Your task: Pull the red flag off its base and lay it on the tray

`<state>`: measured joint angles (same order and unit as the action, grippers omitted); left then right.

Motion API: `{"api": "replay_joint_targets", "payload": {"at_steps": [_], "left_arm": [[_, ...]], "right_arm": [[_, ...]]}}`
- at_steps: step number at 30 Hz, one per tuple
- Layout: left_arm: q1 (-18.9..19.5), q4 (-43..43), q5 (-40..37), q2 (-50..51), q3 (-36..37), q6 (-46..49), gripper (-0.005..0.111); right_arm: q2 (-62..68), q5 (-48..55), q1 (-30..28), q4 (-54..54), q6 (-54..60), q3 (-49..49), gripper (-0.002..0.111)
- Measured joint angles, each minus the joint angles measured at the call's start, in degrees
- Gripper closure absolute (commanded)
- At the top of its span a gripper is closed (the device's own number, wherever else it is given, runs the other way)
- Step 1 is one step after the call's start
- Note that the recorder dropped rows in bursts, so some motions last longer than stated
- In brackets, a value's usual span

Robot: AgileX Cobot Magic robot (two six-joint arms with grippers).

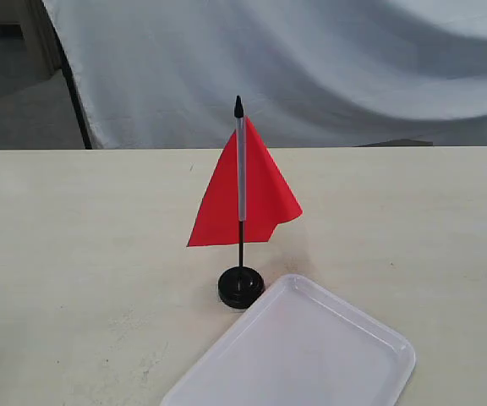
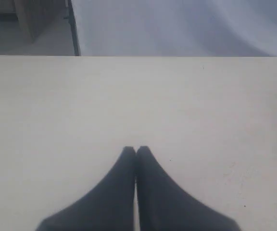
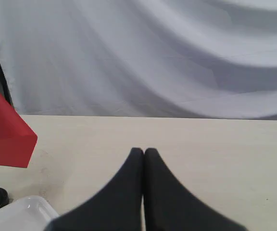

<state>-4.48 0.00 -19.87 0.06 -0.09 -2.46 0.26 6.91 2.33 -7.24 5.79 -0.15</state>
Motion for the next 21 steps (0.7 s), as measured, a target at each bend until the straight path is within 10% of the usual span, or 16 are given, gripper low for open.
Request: {"api": "replay_joint_targets", "payload": {"at_steps": [21], "left_arm": [[0.00,0.00,0.00,0.00,0.00,0.00,0.107]], "right_arm": [[0.00,-32.90,0.00,-0.81,-13.51,0.00,0.109]]}}
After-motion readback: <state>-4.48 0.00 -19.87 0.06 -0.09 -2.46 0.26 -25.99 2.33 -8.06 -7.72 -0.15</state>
